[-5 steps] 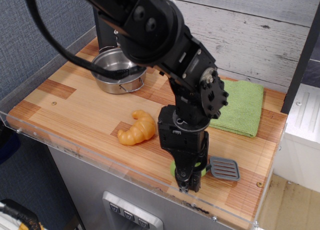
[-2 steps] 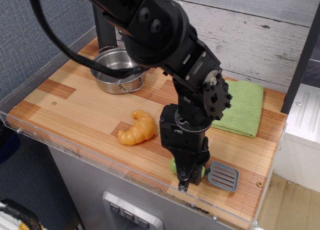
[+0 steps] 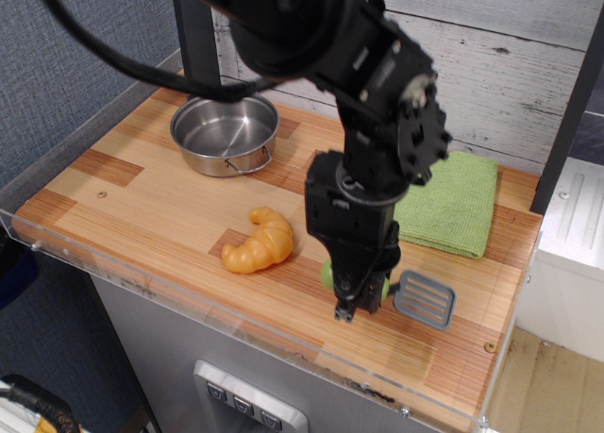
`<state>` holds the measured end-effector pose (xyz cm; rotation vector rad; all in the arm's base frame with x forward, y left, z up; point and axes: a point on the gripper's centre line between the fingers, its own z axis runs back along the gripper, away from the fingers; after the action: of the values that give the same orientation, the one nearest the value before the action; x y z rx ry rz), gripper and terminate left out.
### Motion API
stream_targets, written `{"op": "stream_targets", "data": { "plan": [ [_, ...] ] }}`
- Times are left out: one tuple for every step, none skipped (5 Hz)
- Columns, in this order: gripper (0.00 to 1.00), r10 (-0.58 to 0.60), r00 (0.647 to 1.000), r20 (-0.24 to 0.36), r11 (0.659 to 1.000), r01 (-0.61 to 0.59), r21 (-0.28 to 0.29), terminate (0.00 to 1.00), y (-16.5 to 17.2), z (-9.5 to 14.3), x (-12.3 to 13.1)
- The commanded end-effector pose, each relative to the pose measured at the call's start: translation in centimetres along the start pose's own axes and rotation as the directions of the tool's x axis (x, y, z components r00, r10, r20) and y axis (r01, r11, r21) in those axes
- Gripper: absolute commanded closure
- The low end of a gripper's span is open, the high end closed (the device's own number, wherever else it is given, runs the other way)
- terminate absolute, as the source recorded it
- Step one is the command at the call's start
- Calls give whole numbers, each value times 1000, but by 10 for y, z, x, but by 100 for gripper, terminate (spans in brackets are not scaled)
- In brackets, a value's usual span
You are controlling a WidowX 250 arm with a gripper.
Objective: Place the green spatula to the left of the croissant
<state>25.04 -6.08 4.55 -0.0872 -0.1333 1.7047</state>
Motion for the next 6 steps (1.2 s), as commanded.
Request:
{"op": "stream_targets", "data": {
  "plan": [
    [100,49,999,17,995,-47,-82,0,-17,49,37],
    [100,98,995,32,991,-95,-96,0,-14,52,78],
    [100,121,992,34,991,-118,-69,0,-15,47,115],
    [100,148,989,26,987,-146,-66,0,-19,41,143],
    [100,162,986,26,985,-160,-63,0,-22,35,168],
    [100,177,983,43,983,-175,-52,0,-23,28,191]
  ]
}}
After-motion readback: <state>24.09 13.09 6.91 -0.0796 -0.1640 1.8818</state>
